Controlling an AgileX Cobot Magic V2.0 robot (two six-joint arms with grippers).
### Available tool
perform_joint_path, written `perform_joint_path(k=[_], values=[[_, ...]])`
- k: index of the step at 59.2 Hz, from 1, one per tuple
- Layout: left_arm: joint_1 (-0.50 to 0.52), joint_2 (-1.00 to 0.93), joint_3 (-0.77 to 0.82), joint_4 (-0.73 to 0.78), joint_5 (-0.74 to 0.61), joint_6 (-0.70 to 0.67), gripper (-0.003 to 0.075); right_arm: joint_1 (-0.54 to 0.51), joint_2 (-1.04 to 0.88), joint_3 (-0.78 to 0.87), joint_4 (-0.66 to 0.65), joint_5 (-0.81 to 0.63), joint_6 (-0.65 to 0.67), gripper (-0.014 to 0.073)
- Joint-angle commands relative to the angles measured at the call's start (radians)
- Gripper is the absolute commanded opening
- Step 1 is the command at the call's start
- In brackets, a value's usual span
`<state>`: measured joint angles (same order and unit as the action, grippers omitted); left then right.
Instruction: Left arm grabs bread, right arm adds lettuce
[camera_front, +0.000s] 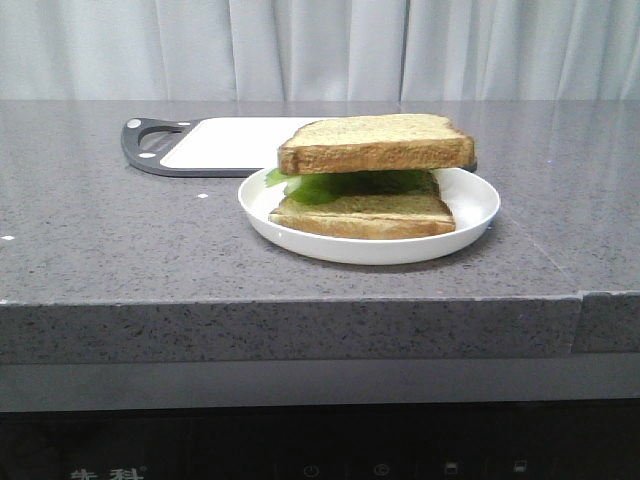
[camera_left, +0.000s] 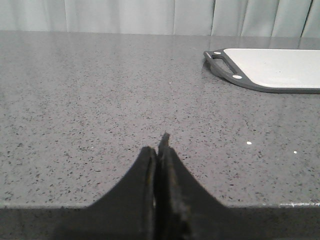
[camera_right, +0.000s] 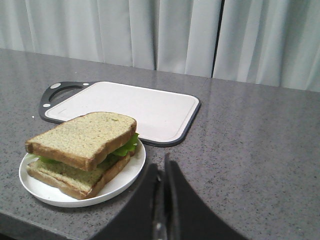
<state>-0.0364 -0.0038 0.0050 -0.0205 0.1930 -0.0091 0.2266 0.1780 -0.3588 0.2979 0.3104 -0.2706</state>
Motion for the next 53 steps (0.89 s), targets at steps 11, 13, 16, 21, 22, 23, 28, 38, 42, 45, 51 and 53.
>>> perform_joint_path(k=[11,13,16,21,22,23,28,38,42,45,51,53], values=[[0.002,-0.02,0.005,-0.008,-0.073,-0.01,-0.002,-0.004,0.009,-0.026,0.012,-0.077,-0.004,-0.0062],[0.002,-0.02,0.005,-0.008,-0.073,-0.01,-0.002,-0.004,0.009,-0.026,0.012,-0.077,-0.004,-0.0062],[0.002,-0.02,0.005,-0.008,-0.073,-0.01,-0.002,-0.004,0.009,-0.026,0.012,-0.077,-0.004,-0.0062],[0.002,-0.02,0.005,-0.008,-0.073,-0.01,-0.002,-0.004,0.009,-0.026,0.012,-0.077,-0.004,-0.0062],[0.002,-0.02,0.005,-0.008,-0.073,-0.01,-0.002,-0.004,0.009,-0.026,0.012,-0.077,-0.004,-0.0062],[0.002,-0.02,0.005,-0.008,-0.073,-0.01,-0.002,-0.004,0.009,-0.026,0.012,-0.077,-0.004,-0.0062],[0.002,-0.02,0.005,-0.008,-0.073,-0.01,-0.002,-0.004,0.009,-0.026,0.012,-0.077,-0.004,-0.0062],[0.002,-0.02,0.005,-0.008,-0.073,-0.01,-0.002,-0.005,0.006,0.004,0.007,-0.121,0.012,-0.0062],[0.002,-0.02,0.005,-0.008,-0.073,-0.01,-0.002,-0.018,0.002,0.044,-0.048,-0.181,0.073,-0.0062],[0.002,-0.02,0.005,-0.008,-0.073,-0.01,-0.002,-0.043,-0.007,0.092,-0.106,-0.233,0.151,-0.0062],[0.002,-0.02,0.005,-0.008,-0.073,-0.01,-0.002,-0.083,-0.048,0.206,-0.141,-0.305,0.21,-0.0062],[0.002,-0.02,0.005,-0.008,-0.073,-0.01,-0.0021,-0.088,-0.065,0.233,-0.141,-0.31,0.21,-0.0062]])
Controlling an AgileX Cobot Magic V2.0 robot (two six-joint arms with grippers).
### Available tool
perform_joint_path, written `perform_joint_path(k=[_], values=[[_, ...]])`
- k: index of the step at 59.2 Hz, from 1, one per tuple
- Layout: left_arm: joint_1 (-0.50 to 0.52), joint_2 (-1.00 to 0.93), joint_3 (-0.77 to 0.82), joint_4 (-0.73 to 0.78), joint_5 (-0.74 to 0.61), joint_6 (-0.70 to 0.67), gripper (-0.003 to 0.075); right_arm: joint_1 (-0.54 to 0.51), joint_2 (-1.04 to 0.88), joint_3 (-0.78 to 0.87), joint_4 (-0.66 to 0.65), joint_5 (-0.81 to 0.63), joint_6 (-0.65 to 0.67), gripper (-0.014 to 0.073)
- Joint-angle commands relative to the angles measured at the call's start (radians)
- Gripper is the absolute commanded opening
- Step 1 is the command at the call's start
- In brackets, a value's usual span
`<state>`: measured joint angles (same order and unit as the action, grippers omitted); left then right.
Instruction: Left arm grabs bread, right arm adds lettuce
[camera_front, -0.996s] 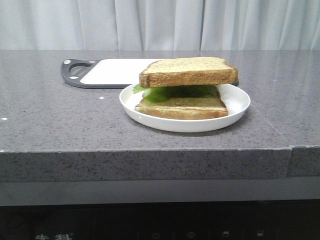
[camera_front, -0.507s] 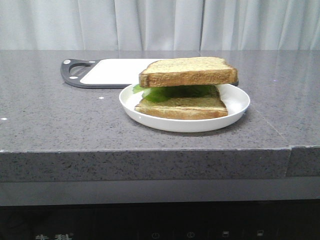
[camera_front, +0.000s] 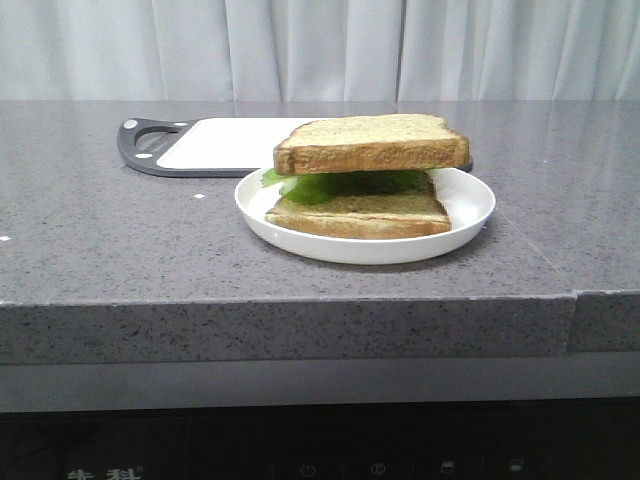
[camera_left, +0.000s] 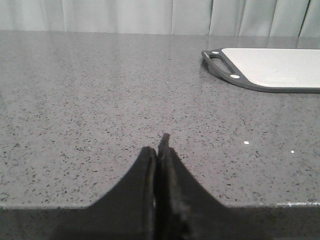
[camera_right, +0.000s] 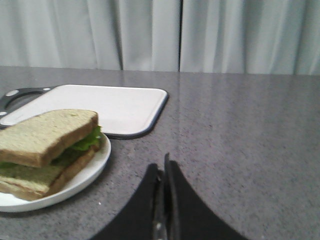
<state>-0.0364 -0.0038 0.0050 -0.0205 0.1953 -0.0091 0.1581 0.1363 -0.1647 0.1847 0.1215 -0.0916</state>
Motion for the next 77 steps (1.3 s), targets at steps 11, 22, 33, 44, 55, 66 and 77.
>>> perform_joint_path(k=[11,22,33,44,55,66,77], values=[[0.002,-0.02,0.005,-0.008,-0.075,-0.01,-0.002,-0.067,-0.133,0.183,-0.022,-0.107,0.031,-0.0062],[0.002,-0.02,0.005,-0.008,-0.075,-0.01,-0.0021,-0.089,-0.169,0.189,-0.022,-0.049,0.031,-0.0062],[0.002,-0.018,0.005,-0.008,-0.075,-0.01,-0.002,-0.089,-0.168,0.189,-0.022,-0.045,0.031,-0.0062],[0.002,-0.018,0.005,-0.008,-0.075,-0.01,-0.002,-0.089,-0.168,0.189,-0.022,-0.045,0.031,-0.0062],[0.002,-0.018,0.005,-0.008,-0.075,-0.01,-0.002,-0.089,-0.168,0.189,-0.022,-0.045,0.031,-0.0062],[0.002,-0.018,0.005,-0.008,-0.075,-0.01,-0.0021,-0.089,-0.168,0.189,-0.022,-0.045,0.031,-0.0062],[0.002,-0.018,0.005,-0.008,-0.075,-0.01,-0.002,-0.089,-0.168,0.189,-0.022,-0.045,0.031,-0.0062]])
